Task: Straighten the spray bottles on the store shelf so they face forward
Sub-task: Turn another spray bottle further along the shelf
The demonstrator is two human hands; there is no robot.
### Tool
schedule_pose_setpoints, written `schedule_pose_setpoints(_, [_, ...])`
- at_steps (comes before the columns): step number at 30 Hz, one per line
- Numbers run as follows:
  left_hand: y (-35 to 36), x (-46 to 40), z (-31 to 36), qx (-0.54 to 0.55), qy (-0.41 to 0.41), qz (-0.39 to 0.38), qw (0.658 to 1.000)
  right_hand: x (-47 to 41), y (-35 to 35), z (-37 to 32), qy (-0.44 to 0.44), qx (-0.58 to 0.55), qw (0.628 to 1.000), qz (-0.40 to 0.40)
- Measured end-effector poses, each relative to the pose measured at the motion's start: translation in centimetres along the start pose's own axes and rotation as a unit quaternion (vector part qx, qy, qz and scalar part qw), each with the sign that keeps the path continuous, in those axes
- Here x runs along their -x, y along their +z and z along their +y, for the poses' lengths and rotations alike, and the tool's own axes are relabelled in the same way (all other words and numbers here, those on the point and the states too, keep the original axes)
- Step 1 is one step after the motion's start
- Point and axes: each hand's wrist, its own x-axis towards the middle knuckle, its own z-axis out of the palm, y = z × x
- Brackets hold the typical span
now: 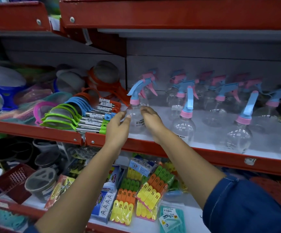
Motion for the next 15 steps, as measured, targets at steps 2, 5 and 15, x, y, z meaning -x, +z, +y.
schedule_pose_setpoints(2, [-0.5,0.2,-0.1,-0.010,0.006,-0.003,1.000,0.3,-0.2,0.2,-0.004,0.006,1.000,-0.001])
schedule_pose_setpoints(5, [-1.4,0.6,-0.3,-0.011,0.027,-0.013,0.999,1.0,-0.5,0.6,-0.021,0.026,0.999,-0.015])
schedule_pose_setpoints(15, [-3.2,0.4,-1.1,0.043,0.013,-0.013,0.999,4.9,-1.2,0.2,-0.062,0.063,0.996,-0.013])
